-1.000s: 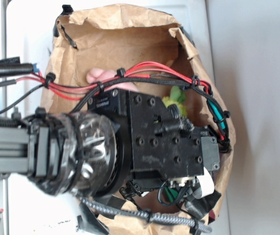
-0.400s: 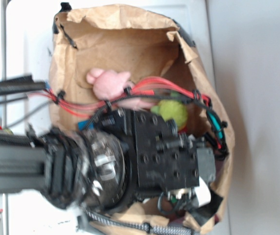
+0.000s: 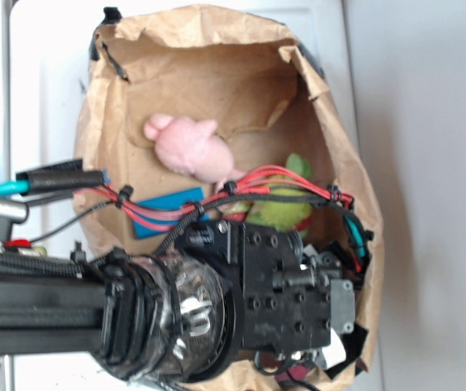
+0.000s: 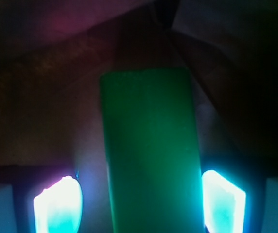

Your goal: Grab the green block.

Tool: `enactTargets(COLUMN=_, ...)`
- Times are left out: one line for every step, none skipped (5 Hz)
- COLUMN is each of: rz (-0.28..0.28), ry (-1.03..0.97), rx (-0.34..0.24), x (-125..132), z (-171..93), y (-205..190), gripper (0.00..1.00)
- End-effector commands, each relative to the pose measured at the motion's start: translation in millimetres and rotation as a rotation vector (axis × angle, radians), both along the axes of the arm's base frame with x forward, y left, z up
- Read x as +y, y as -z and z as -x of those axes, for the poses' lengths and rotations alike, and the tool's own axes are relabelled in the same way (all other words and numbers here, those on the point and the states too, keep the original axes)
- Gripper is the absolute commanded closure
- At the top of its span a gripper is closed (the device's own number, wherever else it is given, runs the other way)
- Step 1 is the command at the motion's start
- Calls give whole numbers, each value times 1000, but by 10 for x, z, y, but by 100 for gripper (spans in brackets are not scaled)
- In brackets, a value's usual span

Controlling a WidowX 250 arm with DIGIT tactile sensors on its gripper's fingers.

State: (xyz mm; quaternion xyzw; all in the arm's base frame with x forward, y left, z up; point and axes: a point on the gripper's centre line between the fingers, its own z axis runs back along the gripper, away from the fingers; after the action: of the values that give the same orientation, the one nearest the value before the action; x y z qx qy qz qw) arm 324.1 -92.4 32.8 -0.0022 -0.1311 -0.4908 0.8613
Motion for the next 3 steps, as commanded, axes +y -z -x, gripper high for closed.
enactTargets(rz=-25, ry=3, rx=-34, x=-196, z=-36, y=-81, gripper=0)
enactTargets(rz=-39, ry=-29, rx=-58, x=-196, z=-31, y=-82, gripper=100)
enactTargets(rz=-32, ry=-49, rx=-72, x=-195, z=-37, y=-104, gripper=100)
